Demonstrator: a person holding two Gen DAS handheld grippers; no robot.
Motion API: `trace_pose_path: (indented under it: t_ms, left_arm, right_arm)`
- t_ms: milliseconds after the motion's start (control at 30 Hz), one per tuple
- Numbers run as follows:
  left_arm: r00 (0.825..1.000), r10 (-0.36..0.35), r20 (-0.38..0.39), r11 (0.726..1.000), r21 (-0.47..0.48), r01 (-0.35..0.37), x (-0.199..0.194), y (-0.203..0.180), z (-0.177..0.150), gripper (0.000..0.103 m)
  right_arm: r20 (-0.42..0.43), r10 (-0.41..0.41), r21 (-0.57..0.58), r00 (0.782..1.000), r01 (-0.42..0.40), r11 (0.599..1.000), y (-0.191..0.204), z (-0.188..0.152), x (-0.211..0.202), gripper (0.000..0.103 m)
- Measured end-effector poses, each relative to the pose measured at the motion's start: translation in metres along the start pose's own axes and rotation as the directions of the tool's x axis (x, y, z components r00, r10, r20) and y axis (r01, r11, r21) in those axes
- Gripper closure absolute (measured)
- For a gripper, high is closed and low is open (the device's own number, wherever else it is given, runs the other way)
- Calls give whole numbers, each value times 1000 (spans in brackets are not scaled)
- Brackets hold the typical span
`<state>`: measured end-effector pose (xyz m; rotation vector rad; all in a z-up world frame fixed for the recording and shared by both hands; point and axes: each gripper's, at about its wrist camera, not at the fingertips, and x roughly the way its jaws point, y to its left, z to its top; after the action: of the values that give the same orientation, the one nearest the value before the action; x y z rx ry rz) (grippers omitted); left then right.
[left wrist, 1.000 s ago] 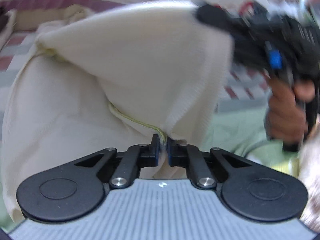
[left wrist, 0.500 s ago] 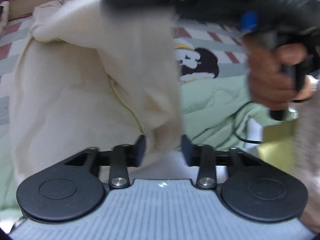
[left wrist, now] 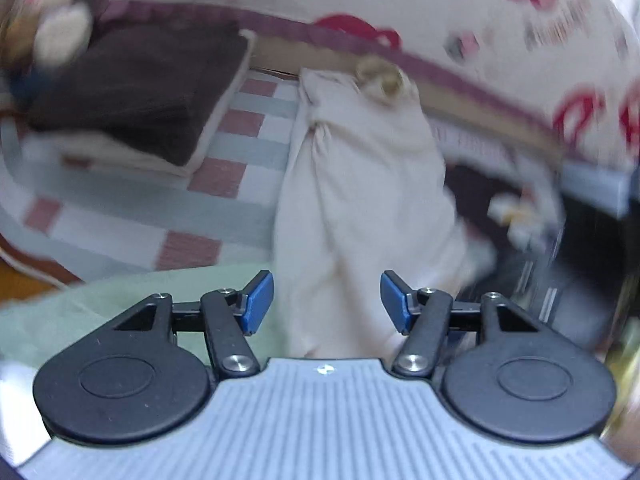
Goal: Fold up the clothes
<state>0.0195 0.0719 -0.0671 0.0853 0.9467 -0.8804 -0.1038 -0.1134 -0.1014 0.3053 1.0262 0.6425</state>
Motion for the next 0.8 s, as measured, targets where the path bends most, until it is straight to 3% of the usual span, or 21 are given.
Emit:
trace_pose_path:
  t_ms: [67, 167, 333, 433, 500, 567, 667, 700, 733, 800]
  left_arm:
    - [1000, 15, 7, 1000, -10, -15, 16, -9, 6, 45]
    - [998, 63, -6, 995, 78, -62, 13, -36, -7, 45]
    - [995, 26, -95, 979, 205, -6, 26, -78, -28, 39]
    - [986, 82, -147, 946, 322, -30, 49, -105, -37, 35]
    - [977, 144, -157, 914, 399, -70, 63, -120, -41, 34]
    - [973, 163, -163, 903, 421, -81, 75, -126, -42, 30]
    - [959, 145, -242, 938, 342, -55, 92, -114, -35, 32]
    - [955, 126, -270, 951, 308, -39, 96, -107, -33, 40]
    - [950, 103, -296, 962, 274, -19, 99, -101, -31, 63]
    - [942, 87, -325, 966, 257, -1, 101, -95, -28, 94]
  right_arm:
    - [-21, -7, -65, 1000, 5, 998, 13, -6, 2, 75]
    - [32, -33, -104, 999, 36, 994, 19, -16, -22, 75]
    - [146, -165, 51, 976, 159, 986, -18, -43, -78, 73]
    - [160, -242, 204, 957, 208, 957, -52, -67, -96, 72]
    - [165, -254, 305, 953, 196, 932, -71, -84, -104, 72]
    - [178, -224, 378, 958, 143, 915, -83, -99, -107, 72]
    - [219, -161, 430, 962, 53, 901, -91, -110, -107, 65]
    - [226, -156, 436, 962, 43, 899, -91, -110, -105, 60]
    - [226, -160, 440, 961, 45, 897, -90, -108, -101, 58]
    - [219, -176, 455, 960, 60, 888, -90, -104, -94, 50]
